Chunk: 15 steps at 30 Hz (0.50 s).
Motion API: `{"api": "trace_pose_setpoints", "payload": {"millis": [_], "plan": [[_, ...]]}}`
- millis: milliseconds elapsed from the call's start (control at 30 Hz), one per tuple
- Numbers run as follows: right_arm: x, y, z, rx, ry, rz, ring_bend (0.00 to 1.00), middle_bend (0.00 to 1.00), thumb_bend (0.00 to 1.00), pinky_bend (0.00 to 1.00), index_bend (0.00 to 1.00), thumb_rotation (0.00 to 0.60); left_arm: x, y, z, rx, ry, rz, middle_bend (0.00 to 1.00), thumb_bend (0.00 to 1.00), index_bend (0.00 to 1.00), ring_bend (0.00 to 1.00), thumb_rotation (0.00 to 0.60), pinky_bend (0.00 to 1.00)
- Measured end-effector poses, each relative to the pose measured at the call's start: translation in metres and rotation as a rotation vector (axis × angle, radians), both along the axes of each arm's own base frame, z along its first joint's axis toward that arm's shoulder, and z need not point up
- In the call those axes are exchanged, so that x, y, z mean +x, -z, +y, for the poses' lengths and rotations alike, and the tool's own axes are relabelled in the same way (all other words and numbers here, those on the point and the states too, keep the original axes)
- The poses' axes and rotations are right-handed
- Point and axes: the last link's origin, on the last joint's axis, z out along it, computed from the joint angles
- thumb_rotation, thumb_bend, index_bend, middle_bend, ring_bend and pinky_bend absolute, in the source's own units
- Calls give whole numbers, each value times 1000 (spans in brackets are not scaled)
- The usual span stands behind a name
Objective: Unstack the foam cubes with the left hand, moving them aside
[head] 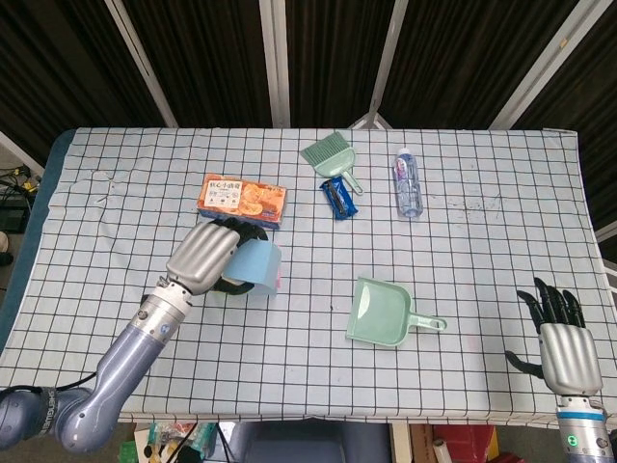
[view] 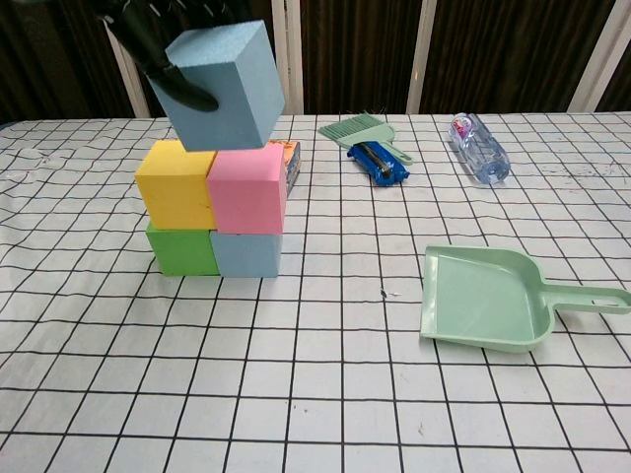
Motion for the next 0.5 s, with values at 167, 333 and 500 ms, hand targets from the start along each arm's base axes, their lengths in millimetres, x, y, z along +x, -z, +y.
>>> {"api": "trace_pose_setpoints", "payload": {"millis": [167,333,500], "plan": [[0,1,0,0,1,3,72,27,124,0,183,600,-8,10,-14,-92,-3,69,389,289,324,298,600,357],[0,2,-1,-1,3,5,72,27,123,0,184,600,-12,15,-20,-125,-6,91,390,290,318,298,600,357],[1,3,-1,2,3,8,72,27,124,0,183,600,-17,15,-24,-142,-9,109,390,290,314,297,600,357]]}}
